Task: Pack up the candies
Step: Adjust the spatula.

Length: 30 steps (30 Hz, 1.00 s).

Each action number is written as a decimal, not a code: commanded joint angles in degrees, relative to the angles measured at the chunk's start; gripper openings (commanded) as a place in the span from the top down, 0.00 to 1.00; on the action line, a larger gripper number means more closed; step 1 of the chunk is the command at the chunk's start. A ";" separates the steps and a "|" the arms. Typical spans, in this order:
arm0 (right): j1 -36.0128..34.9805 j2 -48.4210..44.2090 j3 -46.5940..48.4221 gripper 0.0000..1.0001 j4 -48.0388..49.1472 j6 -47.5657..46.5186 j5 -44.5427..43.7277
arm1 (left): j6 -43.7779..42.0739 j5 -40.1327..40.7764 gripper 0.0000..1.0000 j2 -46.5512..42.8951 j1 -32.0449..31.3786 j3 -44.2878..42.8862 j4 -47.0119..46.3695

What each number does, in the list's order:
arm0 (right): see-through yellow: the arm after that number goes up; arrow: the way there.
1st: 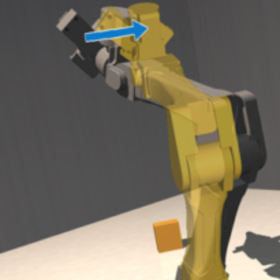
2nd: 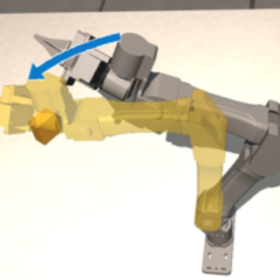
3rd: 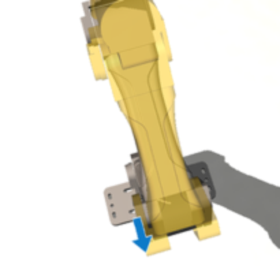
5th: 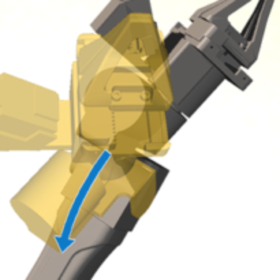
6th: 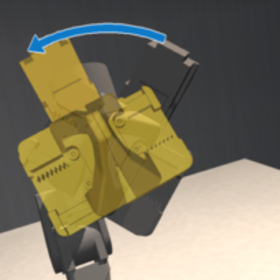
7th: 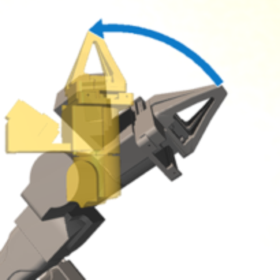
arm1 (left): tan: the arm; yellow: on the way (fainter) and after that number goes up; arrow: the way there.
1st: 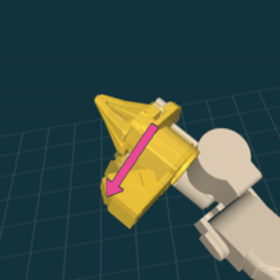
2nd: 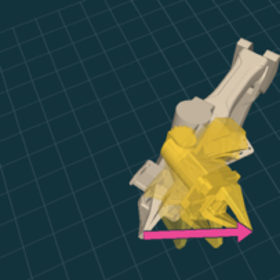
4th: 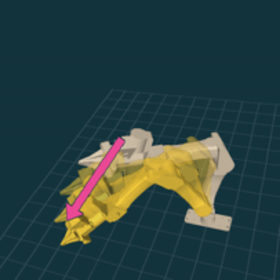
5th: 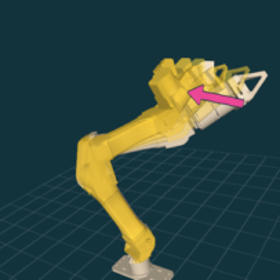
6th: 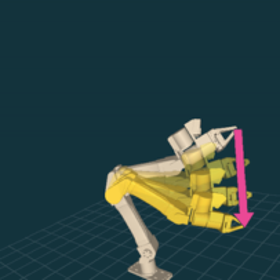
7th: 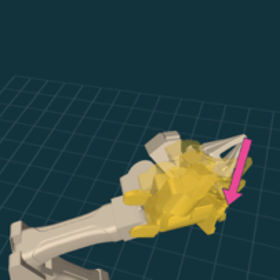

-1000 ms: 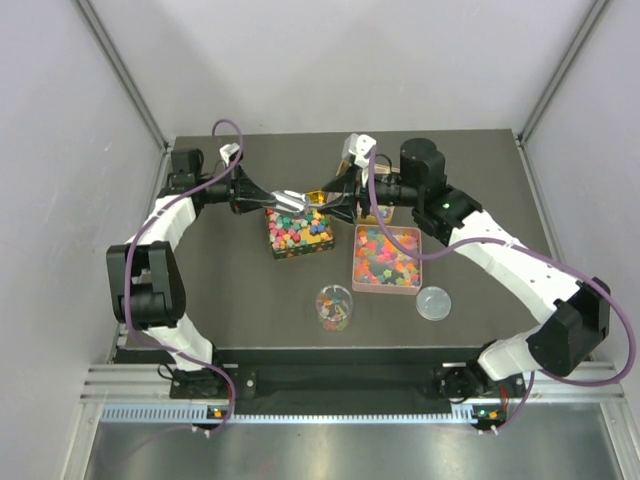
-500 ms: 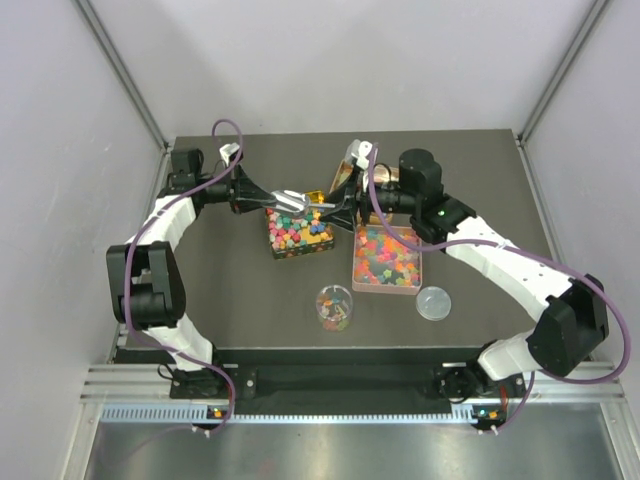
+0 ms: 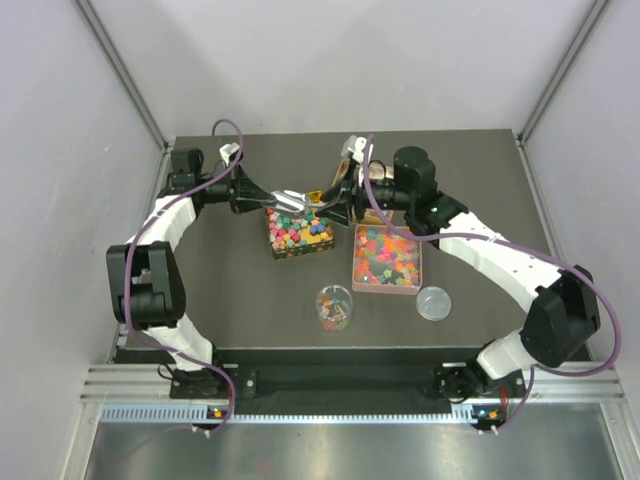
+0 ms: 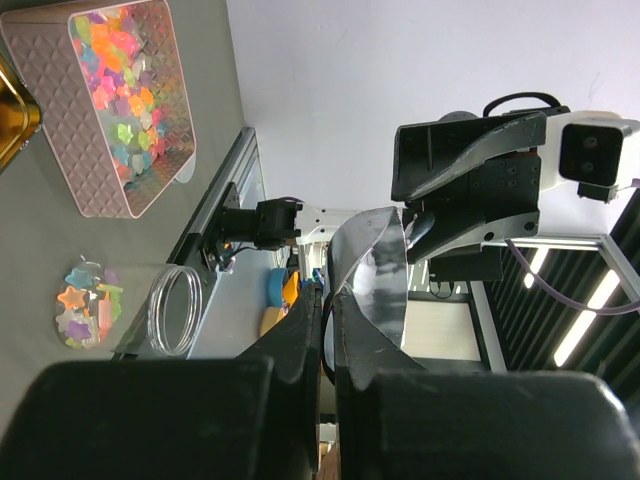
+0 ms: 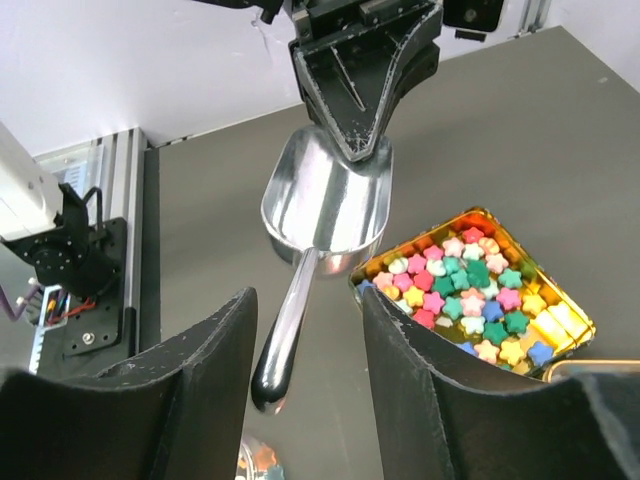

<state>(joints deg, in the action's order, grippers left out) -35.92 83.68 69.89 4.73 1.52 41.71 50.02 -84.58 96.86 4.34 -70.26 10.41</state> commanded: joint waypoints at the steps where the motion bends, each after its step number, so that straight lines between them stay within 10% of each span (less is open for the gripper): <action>1: 0.33 0.78 4.64 0.55 3.97 2.34 1.35 | 0.17 -6.57 1.00 -2.99 0.14 -0.05 -1.80; 30: -1.08 2.36 5.35 0.58 1.16 -0.02 -0.84 | -0.10 -6.48 1.00 -2.20 0.14 -0.76 -1.63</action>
<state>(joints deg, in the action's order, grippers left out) -36.36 85.67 73.32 4.62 2.48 41.04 50.02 -84.49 96.86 4.34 -70.26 10.41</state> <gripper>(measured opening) 0.439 0.058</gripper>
